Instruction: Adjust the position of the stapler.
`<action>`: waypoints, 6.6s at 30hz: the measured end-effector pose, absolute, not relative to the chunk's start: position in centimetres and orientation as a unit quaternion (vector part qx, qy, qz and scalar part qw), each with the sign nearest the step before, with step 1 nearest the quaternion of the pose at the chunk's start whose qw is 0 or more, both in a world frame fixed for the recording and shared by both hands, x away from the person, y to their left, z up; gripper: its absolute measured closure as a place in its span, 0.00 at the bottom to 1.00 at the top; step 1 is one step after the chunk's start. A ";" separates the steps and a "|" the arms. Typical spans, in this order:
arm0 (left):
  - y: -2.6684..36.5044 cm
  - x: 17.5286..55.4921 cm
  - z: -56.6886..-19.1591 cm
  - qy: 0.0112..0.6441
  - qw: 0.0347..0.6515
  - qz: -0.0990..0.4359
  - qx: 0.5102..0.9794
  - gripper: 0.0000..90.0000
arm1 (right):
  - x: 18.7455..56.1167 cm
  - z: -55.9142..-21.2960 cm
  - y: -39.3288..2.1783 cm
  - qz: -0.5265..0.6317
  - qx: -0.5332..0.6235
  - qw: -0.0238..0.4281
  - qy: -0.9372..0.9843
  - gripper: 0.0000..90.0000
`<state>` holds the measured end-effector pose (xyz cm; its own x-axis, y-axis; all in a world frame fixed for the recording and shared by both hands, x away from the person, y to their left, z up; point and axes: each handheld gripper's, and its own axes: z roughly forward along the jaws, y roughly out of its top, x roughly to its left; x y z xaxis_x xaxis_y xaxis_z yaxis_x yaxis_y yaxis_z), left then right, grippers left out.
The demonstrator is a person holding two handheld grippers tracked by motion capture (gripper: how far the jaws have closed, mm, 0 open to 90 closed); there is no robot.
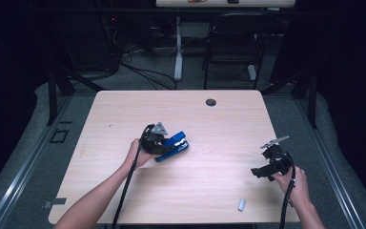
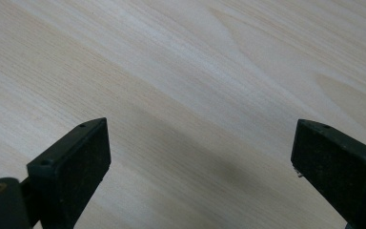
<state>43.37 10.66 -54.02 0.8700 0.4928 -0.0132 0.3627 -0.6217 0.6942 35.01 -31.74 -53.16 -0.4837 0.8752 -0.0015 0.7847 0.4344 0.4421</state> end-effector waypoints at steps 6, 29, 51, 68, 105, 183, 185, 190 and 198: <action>10.0 42.7 -53.4 0.214 0.374 0.081 0.899 0.74 | 35.0 -53.2 -31.7 0.190 0.494 0.117 0.840 0.06; 6.7 39.5 -53.0 0.099 0.394 0.030 0.913 0.74 | 35.1 -53.4 -31.5 0.182 0.489 0.110 0.846 0.07; 5.3 37.9 -55.0 0.011 0.369 -0.024 0.929 0.74 | 35.1 -53.6 -31.3 0.181 0.487 0.101 0.848 0.07; 4.9 37.2 -55.1 -0.009 0.352 -0.031 0.935 0.74 | 35.1 -53.8 -30.9 0.178 0.480 0.098 0.854 0.07; 2.9 35.7 -54.9 0.030 0.331 -0.016 0.943 0.69 | 34.7 -53.7 -29.3 0.187 0.468 0.092 0.859 0.09; 0.9 34.8 -52.1 0.007 0.365 0.032 0.931 0.73 | 33.9 -52.8 -23.9 0.313 0.455 0.014 0.834 0.18; 1.0 34.8 -52.0 0.007 0.365 0.033 0.930 0.73 | 33.9 -52.9 -23.5 0.321 0.455 0.012 0.831 0.20; 1.4 34.7 -51.8 0.002 0.375 0.039 0.926 0.73 | 34.1 -52.8 -20.6 0.346 0.436 0.001 0.831 0.41; 1.8 34.6 -51.7 0.003 0.384 0.041 0.922 0.73 | 34.1 -53.7 -19.5 0.352 0.428 -0.032 0.832 0.62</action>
